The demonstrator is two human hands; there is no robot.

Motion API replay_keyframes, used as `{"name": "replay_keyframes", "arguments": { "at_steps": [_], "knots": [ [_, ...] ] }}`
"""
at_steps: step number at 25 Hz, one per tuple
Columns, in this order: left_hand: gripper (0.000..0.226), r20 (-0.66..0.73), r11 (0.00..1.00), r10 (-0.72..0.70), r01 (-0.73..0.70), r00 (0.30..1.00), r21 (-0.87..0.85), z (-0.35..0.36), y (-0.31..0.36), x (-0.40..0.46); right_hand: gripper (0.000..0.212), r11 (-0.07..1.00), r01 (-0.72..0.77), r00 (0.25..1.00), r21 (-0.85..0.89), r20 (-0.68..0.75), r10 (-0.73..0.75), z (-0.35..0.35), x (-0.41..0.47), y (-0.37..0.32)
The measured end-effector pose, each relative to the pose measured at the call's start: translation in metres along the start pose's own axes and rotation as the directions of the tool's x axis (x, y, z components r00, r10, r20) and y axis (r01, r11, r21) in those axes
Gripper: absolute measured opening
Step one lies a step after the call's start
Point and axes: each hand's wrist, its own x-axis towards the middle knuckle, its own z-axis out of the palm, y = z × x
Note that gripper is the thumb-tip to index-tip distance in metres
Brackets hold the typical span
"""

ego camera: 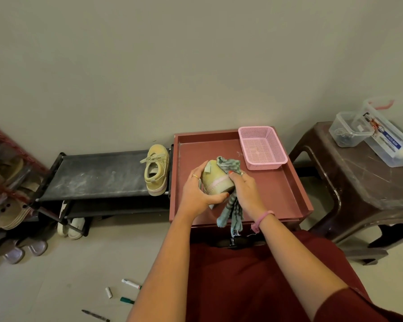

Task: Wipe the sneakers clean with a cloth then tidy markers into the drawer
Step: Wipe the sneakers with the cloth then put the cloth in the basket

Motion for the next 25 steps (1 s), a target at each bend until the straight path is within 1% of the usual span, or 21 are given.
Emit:
{"name": "replay_keyframes", "arguments": {
  "at_steps": [1,2,4,5,6,7,8,9,10,11,12,14,15,16,17,19,20,21,22,23,25],
  "knots": [
    [0.090,-0.005,1.000,-0.004,0.004,1.000,0.001,-0.004,-0.002,0.000,0.046,0.993,0.082,0.996,-0.079,0.026,-0.081,0.005,-0.007,0.002],
    [0.089,-0.007,1.000,-0.004,0.004,1.000,-0.006,-0.008,-0.005,0.000,0.039,0.963,0.217,0.974,-0.162,0.098,-0.203,0.010,-0.018,0.004],
    [0.089,-0.007,1.000,-0.004,0.004,1.000,0.012,-0.016,-0.010,-0.001,0.043,0.810,0.490,0.870,-0.322,0.243,-0.430,0.013,-0.033,0.007],
    [0.089,-0.002,1.000,-0.005,0.005,1.000,0.012,-0.018,-0.012,-0.002,0.043,0.773,0.546,0.837,-0.322,0.256,-0.484,0.012,-0.033,0.011],
    [0.089,-0.001,1.000,-0.010,0.010,1.000,-0.008,-0.019,-0.014,-0.003,0.039,0.804,0.525,0.849,-0.278,0.233,-0.474,0.013,-0.030,0.013],
    [0.088,0.000,0.999,-0.015,0.015,1.000,-0.028,-0.021,-0.016,-0.004,0.032,0.900,0.409,0.907,-0.154,0.172,-0.383,0.015,-0.023,0.012],
    [0.088,0.002,0.999,-0.024,0.024,1.000,-0.038,-0.022,-0.017,-0.005,0.026,0.980,0.200,0.974,0.005,0.106,-0.200,0.017,-0.013,0.010],
    [0.088,0.010,0.999,-0.024,0.025,1.000,-0.041,-0.022,-0.019,-0.007,0.025,0.993,-0.006,0.999,0.120,0.053,0.000,0.017,-0.003,0.008],
    [0.089,0.015,0.999,-0.021,0.021,1.000,-0.033,-0.023,-0.022,-0.009,0.027,0.978,-0.146,0.989,0.147,0.038,0.142,0.018,0.003,0.005],
    [0.090,0.012,1.000,-0.023,0.023,1.000,-0.011,-0.025,-0.024,-0.012,0.027,0.974,-0.187,0.982,0.130,0.052,0.182,0.022,0.002,0.002],
    [0.090,0.008,1.000,-0.024,0.024,1.000,0.004,-0.028,-0.028,-0.013,0.027,0.985,-0.149,0.988,0.091,0.059,0.144,0.028,-0.002,0.003],
    [0.091,0.012,0.999,-0.026,0.026,1.000,0.019,-0.037,-0.037,-0.016,0.030,0.998,0.066,0.992,-0.023,0.112,-0.063,0.041,-0.020,0.009],
    [0.090,0.019,0.999,-0.037,0.036,0.999,0.034,-0.041,-0.039,-0.018,0.034,0.976,0.190,0.969,-0.103,0.180,-0.169,0.043,-0.029,0.016],
    [0.089,0.020,0.997,-0.046,0.045,0.999,0.058,-0.044,-0.041,-0.020,0.035,0.953,0.264,0.943,-0.147,0.245,-0.224,0.043,-0.038,0.021],
    [0.089,0.018,0.997,-0.051,0.050,0.999,0.066,-0.045,-0.042,-0.022,0.034,0.949,0.281,0.933,-0.145,0.275,-0.234,0.041,-0.040,0.025],
    [0.090,-0.018,0.997,-0.069,0.069,0.997,0.045,-0.043,-0.045,-0.025,0.024,0.989,0.143,0.972,-0.031,0.193,-0.135,0.040,-0.025,0.028],
    [0.090,-0.040,0.996,-0.073,0.074,0.997,0.044,-0.041,-0.046,-0.025,0.026,0.999,0.043,0.992,0.006,0.118,-0.043,0.039,-0.013,0.028],
    [0.090,-0.054,0.996,-0.075,0.078,0.996,0.050,-0.038,-0.046,-0.024,0.035,0.999,-0.043,0.997,0.014,0.067,0.042,0.038,-0.004,0.028],
    [0.091,-0.058,0.995,-0.074,0.077,0.996,0.056,-0.037,-0.045,-0.023,0.042,0.997,-0.080,0.996,-0.009,0.045,0.081,0.040,-0.002,0.026],
    [0.092,-0.057,0.995,-0.075,0.079,0.996,0.059,-0.038,-0.045,-0.021,0.039,0.998,-0.043,0.998,-0.035,0.052,0.045,0.042,-0.006,0.023],
    [0.099,-0.042,0.994,-0.086,0.088,0.995,0.062,-0.041,-0.045,-0.019,0.035,0.966,0.205,0.967,-0.157,0.187,-0.174,0.044,-0.026,0.024]
  ]
}}
